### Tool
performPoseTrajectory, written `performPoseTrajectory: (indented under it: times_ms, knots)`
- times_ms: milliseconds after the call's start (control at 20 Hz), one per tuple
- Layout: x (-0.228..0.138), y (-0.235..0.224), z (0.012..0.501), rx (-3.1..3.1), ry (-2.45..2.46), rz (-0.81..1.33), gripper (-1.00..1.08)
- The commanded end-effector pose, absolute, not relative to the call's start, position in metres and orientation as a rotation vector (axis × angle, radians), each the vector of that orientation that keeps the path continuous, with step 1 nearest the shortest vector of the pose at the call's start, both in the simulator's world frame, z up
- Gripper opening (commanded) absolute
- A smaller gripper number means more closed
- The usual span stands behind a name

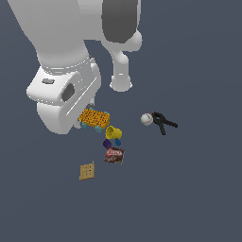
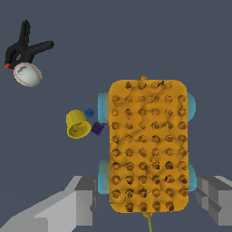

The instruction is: Pick up a designated object from a clutter of objects.

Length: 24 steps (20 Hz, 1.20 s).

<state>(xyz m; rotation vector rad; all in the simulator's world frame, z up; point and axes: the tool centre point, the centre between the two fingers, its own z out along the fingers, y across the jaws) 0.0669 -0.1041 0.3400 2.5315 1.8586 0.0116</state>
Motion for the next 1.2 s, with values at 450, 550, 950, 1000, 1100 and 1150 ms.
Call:
performPoseTrajectory:
  times_ms: [450, 550, 950, 1000, 1100, 1150]
  knots:
    - [0.095, -0.144, 0.400, 2.532, 1.858, 0.005, -1.00]
    - [0.099, -0.149, 0.408, 2.532, 1.858, 0.004, -1.00]
    - [0.110, -0.163, 0.429, 2.533, 1.859, 0.001, -1.00]
    - [0.111, -0.165, 0.430, 2.533, 1.859, 0.001, -1.00]
    - [0.112, -0.166, 0.433, 2.532, 1.859, 0.001, -1.00]
    - [0.113, -0.167, 0.434, 2.532, 1.859, 0.001, -1.00]
